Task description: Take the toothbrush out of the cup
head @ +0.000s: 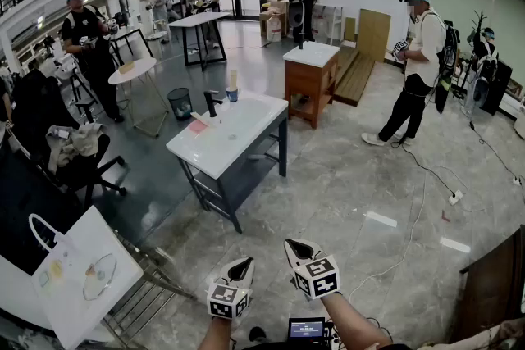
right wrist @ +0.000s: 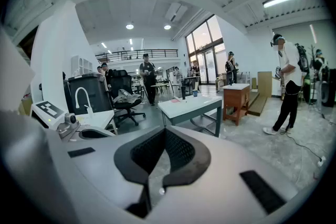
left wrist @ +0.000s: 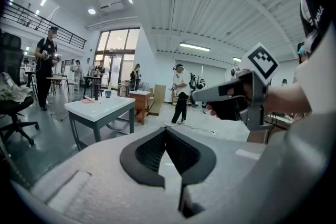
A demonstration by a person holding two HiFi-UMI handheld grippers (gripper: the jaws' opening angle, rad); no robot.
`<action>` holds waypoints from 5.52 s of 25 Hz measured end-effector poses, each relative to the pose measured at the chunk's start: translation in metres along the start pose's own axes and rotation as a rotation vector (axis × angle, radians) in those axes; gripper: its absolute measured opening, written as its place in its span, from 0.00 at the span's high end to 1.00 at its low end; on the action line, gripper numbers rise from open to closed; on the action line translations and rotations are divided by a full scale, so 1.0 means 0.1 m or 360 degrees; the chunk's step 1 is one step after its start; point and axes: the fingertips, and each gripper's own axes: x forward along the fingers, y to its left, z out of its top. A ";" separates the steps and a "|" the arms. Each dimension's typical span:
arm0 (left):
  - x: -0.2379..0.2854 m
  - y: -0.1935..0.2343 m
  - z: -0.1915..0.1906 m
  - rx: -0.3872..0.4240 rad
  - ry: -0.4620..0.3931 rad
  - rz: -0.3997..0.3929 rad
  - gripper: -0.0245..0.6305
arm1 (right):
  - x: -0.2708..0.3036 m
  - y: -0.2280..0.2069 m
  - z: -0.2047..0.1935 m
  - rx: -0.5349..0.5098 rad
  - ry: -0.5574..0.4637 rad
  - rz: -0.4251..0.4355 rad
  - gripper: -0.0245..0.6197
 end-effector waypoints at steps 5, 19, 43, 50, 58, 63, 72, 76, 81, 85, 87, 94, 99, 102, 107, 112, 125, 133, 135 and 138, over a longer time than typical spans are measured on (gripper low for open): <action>-0.02 0.05 0.06 0.0018 -0.0021 0.0026 0.95 | 0.01 0.05 0.12 -0.0007 -0.0021 0.0002 0.95; -0.15 0.16 0.20 -0.0036 -0.0115 0.0050 0.95 | 0.05 0.25 0.11 -0.0007 -0.0036 0.0041 0.95; 0.08 -0.19 0.15 -0.0050 -0.0103 0.0097 0.95 | -0.10 -0.07 -0.04 0.0054 -0.0003 0.0162 0.95; 0.20 -0.31 0.06 -0.0073 -0.0065 0.0140 0.95 | -0.14 -0.30 -0.17 0.0094 0.0023 0.0179 0.95; 0.54 -0.18 0.04 -0.0079 -0.0039 0.0114 0.95 | 0.11 -0.55 -0.20 0.0129 0.0053 0.0153 0.95; 0.90 0.12 0.07 -0.0095 -0.0040 0.0089 0.95 | 0.45 -0.79 -0.17 0.0135 0.0078 0.0109 0.95; 1.57 1.02 0.45 -0.0087 -0.0045 0.0040 0.95 | 1.43 -1.12 0.37 0.0116 0.0079 0.0055 0.95; 1.87 1.45 0.58 -0.0055 -0.0035 -0.0003 0.95 | 1.88 -1.25 0.54 0.0126 0.0085 0.0005 0.95; 2.18 1.78 0.68 -0.0074 -0.0028 -0.0038 0.95 | 2.26 -1.38 0.67 0.0143 0.0106 -0.0027 0.95; 2.41 1.93 0.66 -0.0086 0.0004 -0.0067 0.95 | 2.47 -1.52 0.72 0.0163 0.0117 -0.0050 0.95; 2.53 2.01 0.66 -0.0094 0.0013 -0.0071 0.95 | 2.58 -1.59 0.75 0.0168 0.0120 -0.0054 0.95; 3.05 2.33 0.74 -0.0097 0.0027 -0.0037 0.95 | 3.08 -1.98 0.84 0.0176 0.0134 -0.0021 0.95; 3.58 2.61 0.91 -0.0086 0.0040 0.0015 0.95 | 3.55 -2.37 1.05 0.0176 0.0121 0.0035 0.95; 3.89 2.71 1.07 -0.0089 0.0037 0.0046 0.95 | 3.78 -2.63 1.19 0.0167 0.0128 0.0076 0.95; 4.36 2.86 1.31 -0.0073 0.0033 0.0094 0.95 | 4.08 -3.06 1.45 0.0166 0.0107 0.0118 0.95; 4.75 2.98 1.48 -0.0067 0.0011 0.0147 0.95 | 4.34 -3.41 1.58 0.0159 0.0100 0.0161 0.95; 5.31 3.38 1.57 -0.0073 0.0039 0.0204 0.95 | 4.92 -3.80 1.70 0.0167 0.0139 0.0220 0.95; 5.88 3.97 1.82 -0.0073 -0.0011 0.0196 0.95 | 5.60 -4.05 1.97 0.0115 0.0148 0.0223 0.95; 6.02 4.15 1.87 -0.0070 -0.0005 0.0185 0.95 | 5.83 -4.12 2.06 0.0107 0.0159 0.0224 0.95; 6.22 4.46 1.95 -0.0084 0.0003 0.0186 0.95 | 6.18 -4.18 2.20 0.0100 0.0180 0.0232 0.95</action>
